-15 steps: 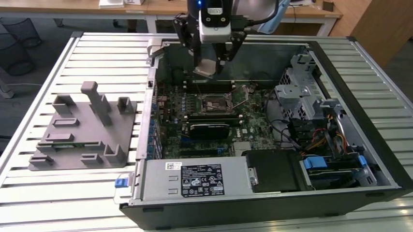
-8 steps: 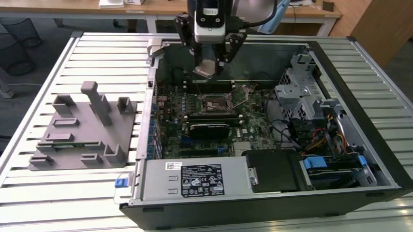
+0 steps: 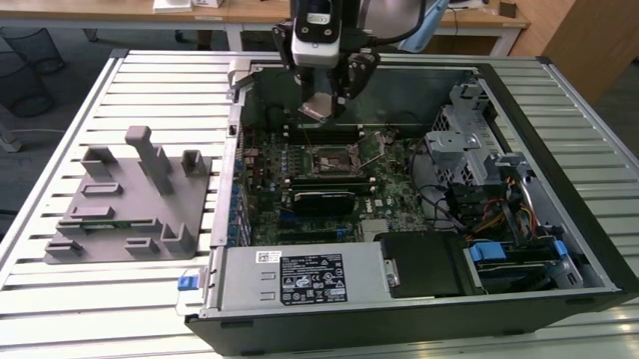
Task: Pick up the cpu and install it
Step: 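Place the cpu into insertion slot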
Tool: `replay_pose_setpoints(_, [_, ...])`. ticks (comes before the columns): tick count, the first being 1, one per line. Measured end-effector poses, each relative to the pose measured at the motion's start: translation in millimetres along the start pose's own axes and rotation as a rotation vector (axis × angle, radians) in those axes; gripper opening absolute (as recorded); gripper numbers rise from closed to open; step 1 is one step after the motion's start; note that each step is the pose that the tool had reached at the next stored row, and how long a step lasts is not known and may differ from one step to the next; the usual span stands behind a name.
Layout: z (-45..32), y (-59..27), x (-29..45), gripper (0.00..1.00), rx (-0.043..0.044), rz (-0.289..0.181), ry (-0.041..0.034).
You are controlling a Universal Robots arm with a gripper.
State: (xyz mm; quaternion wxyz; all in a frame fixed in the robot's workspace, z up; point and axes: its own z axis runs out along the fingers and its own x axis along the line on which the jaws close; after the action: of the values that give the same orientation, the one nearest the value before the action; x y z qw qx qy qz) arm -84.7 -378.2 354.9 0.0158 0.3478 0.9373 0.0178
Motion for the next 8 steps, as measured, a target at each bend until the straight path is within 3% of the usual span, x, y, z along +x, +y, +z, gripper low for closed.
replay_pose_setpoints(8, [4.4, -0.1, 0.1, 0.53, 0.0024, 0.134, -0.0059])
